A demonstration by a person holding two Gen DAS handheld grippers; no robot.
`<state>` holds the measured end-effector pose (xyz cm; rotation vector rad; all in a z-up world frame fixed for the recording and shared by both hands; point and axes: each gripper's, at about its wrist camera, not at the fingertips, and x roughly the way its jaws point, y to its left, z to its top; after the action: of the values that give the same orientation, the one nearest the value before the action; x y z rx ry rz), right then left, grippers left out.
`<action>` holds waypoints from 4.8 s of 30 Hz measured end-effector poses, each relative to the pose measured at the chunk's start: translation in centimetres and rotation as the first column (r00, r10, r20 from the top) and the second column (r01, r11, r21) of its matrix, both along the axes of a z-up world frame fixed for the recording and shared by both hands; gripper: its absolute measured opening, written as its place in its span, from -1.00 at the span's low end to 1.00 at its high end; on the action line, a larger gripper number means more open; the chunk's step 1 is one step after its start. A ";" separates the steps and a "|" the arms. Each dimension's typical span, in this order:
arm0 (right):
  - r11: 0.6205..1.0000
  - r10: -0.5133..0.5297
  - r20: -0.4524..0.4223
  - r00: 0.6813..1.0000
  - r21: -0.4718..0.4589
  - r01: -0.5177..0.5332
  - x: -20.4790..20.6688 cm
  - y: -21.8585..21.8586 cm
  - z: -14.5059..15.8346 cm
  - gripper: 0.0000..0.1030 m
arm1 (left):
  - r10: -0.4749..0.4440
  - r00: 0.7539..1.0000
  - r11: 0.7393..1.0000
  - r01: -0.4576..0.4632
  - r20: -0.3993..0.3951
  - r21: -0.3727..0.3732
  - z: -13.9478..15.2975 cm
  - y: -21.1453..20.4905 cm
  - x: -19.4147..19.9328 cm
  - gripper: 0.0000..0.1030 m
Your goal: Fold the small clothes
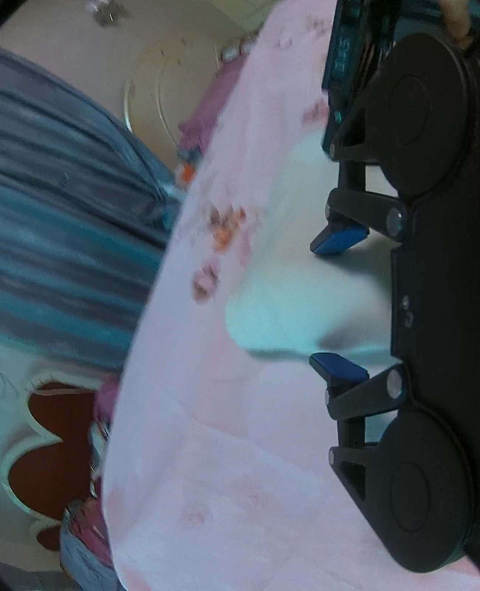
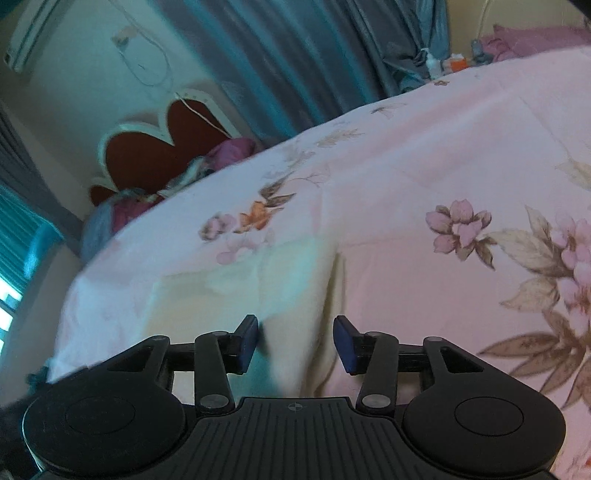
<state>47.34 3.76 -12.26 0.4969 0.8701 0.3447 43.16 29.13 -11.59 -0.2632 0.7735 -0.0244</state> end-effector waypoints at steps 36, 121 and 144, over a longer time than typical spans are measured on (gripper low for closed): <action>0.978 0.103 0.058 0.993 -0.186 -0.091 -14.2 -0.5 0.6 -0.21 | -0.025 0.994 0.991 0.039 -0.102 0.129 -1.2 -3.3 -10.5 0.62; 0.969 0.099 0.377 0.921 -0.247 -0.003 -48.7 -8.2 18.2 0.99 | 0.128 0.983 0.947 -0.160 0.130 0.277 15.9 -11.0 -45.2 0.99; 0.971 0.100 0.381 0.919 -0.241 -0.006 -49.0 -8.4 18.3 0.99 | 0.134 0.984 0.945 -0.163 0.119 0.285 15.9 -11.0 -45.6 0.99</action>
<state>-1.61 -4.64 6.07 0.1719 0.5248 0.3695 -2.44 18.10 4.35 -0.0364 0.6474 0.2186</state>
